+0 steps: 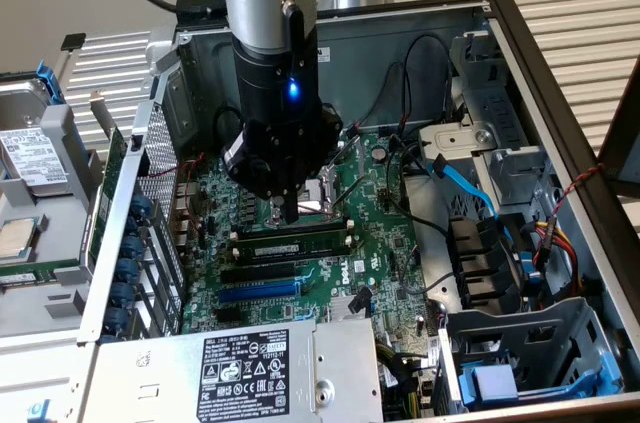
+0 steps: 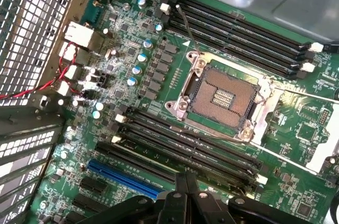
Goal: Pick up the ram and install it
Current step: 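Press down the ram until it locks into place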
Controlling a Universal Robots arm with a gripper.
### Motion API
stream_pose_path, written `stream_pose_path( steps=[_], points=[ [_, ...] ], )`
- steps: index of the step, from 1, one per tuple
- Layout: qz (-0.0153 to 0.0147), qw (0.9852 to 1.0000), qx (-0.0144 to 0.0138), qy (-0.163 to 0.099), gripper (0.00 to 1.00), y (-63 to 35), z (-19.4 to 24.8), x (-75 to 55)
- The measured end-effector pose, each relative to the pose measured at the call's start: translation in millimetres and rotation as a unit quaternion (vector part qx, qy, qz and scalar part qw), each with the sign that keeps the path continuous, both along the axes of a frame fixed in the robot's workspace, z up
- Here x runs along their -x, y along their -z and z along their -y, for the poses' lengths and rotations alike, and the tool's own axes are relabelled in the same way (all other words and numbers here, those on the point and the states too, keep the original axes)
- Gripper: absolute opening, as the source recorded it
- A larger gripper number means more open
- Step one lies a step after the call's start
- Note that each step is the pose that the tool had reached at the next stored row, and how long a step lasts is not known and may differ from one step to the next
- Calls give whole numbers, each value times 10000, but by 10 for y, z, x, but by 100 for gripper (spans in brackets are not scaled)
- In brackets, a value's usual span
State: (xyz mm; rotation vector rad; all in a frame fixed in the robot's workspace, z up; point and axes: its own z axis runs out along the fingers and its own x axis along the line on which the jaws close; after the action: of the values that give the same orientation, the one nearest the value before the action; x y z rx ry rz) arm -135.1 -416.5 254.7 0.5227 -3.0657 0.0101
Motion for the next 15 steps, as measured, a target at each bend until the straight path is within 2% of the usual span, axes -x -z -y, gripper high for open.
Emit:
stream_pose_path(
  steps=[7, 11, 15],
  points=[
    [7, 9991, 10, 420, 11, 1, 0, 0],
    [12, 9978, 14, 658, 11, 1, 0, 0],
    [32, 9961, 14, 887, 11, 5, 0, 0]
  ],
)
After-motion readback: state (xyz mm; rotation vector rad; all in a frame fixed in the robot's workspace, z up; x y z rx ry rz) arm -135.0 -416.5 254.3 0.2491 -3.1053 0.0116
